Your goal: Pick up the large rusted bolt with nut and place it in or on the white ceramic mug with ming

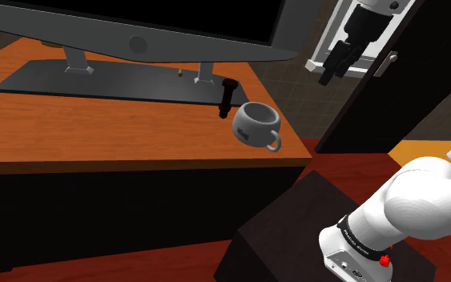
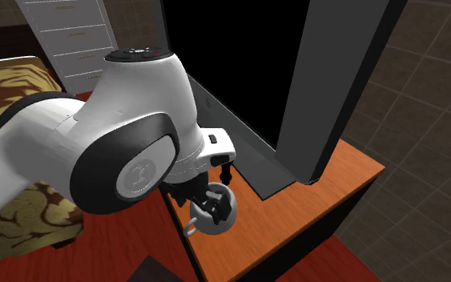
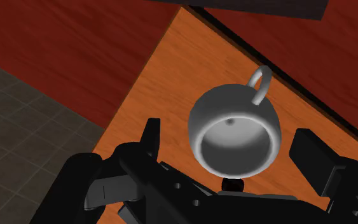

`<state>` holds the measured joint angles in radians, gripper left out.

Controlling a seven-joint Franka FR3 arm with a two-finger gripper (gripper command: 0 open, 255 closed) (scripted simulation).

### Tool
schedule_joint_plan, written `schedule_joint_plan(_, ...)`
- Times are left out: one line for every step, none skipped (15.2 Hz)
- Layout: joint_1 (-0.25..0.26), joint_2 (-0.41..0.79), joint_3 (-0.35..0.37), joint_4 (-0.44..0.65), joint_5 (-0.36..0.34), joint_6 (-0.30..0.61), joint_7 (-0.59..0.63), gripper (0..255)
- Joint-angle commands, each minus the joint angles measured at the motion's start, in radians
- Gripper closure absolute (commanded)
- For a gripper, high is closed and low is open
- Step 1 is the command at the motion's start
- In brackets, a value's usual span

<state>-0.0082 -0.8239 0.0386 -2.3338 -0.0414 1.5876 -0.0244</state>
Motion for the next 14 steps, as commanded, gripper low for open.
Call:
schedule_joint_plan(0.000,0.000,0.000,0.000,0.000,0.000,0.000,0)
schedule_joint_plan(0.001,0.038,0.006,0.012,0.006,0.021,0.008,0)
schedule_joint_plan(0.002,0.076,0.011,0.026,0.011,0.042,0.016,0)
schedule_joint_plan(0.003,0.114,0.017,0.041,0.016,0.061,0.023,0)
schedule_joint_plan(0.004,0.152,0.022,0.057,0.021,0.080,0.031,0)
schedule_joint_plan(0.005,0.191,0.027,0.075,0.025,0.098,0.038,0)
schedule_joint_plan(0.006,0.230,0.032,0.094,0.029,0.114,0.045,0)
schedule_joint_plan(0.007,0.269,0.037,0.114,0.033,0.130,0.052,0)
schedule_joint_plan(0.008,0.309,0.042,0.135,0.036,0.144,0.059,0)
schedule_joint_plan(0.008,0.348,0.047,0.158,0.038,0.157,0.066,0)
schedule_joint_plan(0.009,0.388,0.052,0.182,0.041,0.169,0.073,0)
schedule_joint_plan(0.010,0.427,0.057,0.207,0.043,0.180,0.080,0)
schedule_joint_plan(0.010,0.467,0.062,0.233,0.044,0.190,0.087,0)
schedule_joint_plan(0.011,0.507,0.066,0.261,0.045,0.199,0.094,0)
